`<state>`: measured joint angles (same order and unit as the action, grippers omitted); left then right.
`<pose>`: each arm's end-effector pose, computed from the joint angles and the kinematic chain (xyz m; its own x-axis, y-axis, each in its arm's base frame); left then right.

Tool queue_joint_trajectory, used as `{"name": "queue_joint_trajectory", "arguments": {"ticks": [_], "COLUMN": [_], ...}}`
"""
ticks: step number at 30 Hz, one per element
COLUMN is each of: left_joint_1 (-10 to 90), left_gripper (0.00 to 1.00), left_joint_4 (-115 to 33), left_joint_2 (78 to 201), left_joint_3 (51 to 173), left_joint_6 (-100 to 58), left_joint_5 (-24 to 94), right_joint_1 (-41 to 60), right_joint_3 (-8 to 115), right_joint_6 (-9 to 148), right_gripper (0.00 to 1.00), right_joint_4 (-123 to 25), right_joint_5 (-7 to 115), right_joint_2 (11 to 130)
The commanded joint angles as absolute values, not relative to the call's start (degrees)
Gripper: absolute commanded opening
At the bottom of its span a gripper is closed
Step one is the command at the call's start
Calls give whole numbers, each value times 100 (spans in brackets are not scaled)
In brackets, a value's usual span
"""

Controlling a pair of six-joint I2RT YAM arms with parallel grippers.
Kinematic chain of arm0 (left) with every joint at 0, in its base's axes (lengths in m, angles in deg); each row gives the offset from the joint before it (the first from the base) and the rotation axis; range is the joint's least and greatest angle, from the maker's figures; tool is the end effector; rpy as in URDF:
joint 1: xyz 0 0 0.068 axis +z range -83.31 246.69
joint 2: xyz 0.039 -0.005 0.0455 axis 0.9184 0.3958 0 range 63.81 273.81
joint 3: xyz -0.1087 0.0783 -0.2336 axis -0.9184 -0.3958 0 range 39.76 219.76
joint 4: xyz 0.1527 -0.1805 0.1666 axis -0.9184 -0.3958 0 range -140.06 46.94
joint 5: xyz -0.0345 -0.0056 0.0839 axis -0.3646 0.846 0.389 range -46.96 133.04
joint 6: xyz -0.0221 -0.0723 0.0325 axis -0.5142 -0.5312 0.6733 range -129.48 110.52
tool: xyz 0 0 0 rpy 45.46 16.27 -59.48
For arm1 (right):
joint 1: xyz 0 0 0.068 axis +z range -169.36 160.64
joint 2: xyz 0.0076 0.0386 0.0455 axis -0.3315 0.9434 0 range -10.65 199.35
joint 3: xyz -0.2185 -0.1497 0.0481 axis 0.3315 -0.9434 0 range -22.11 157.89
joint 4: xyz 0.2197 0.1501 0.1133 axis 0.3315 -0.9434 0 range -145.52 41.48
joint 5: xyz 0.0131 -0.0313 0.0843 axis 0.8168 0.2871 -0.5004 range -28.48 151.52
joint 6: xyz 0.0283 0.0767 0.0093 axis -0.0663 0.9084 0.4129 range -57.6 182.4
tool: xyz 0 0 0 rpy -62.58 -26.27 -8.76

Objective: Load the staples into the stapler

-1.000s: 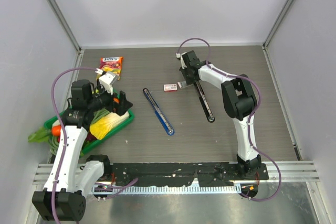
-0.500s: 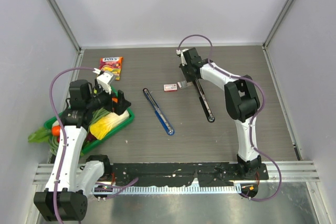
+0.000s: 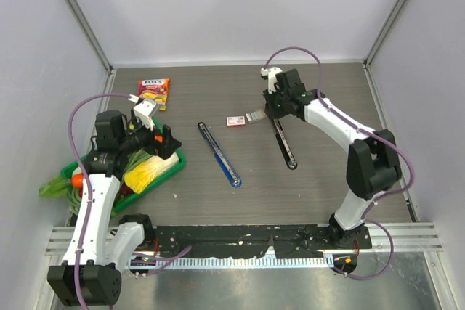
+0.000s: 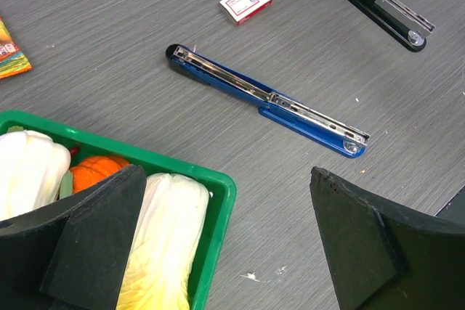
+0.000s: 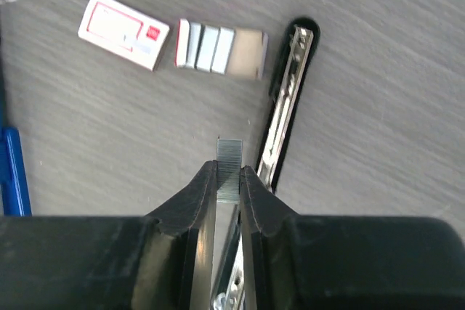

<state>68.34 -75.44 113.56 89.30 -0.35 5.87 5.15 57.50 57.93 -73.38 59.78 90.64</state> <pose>0.2381 -0.0365 0.3006 -0.4546 0.1134 -0.8835 0.5651 0.8034 -0.1876 0.4069 0.1880 0.2174 -0.6248 -0.3705 -0.6873 -0.4838 0.8746 -0.0317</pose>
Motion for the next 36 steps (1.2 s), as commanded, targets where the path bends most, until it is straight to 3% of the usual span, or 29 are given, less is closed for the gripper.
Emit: {"name": "queue_joint_trajectory", "arguments": {"ticks": [1,11,17,36], "left_joint_1": [6924,7134,7275,7407], "left_gripper": [100,100,100,100], "left_joint_4": [-7303,-7154,-7075,-7004], "left_joint_2": [11329,11311,11276,11215], "left_joint_3": [8907,8802,8749,8679], "left_joint_6": [-95,-157,-236,-262], "left_joint_5": [437,94,-152,-284], "right_joint_1": [261,-310,-433,-521], "right_joint_3": [5006,2784,2070,1700], "right_joint_6": [5642,5440,5527,5862], "right_gripper": [19,18,18,18], "right_joint_4": [-7199,-6136,-5740,-5511], "right_joint_5": [5467,4570,4253,4895], "right_joint_2": [8243,6802,6450,6309]}}
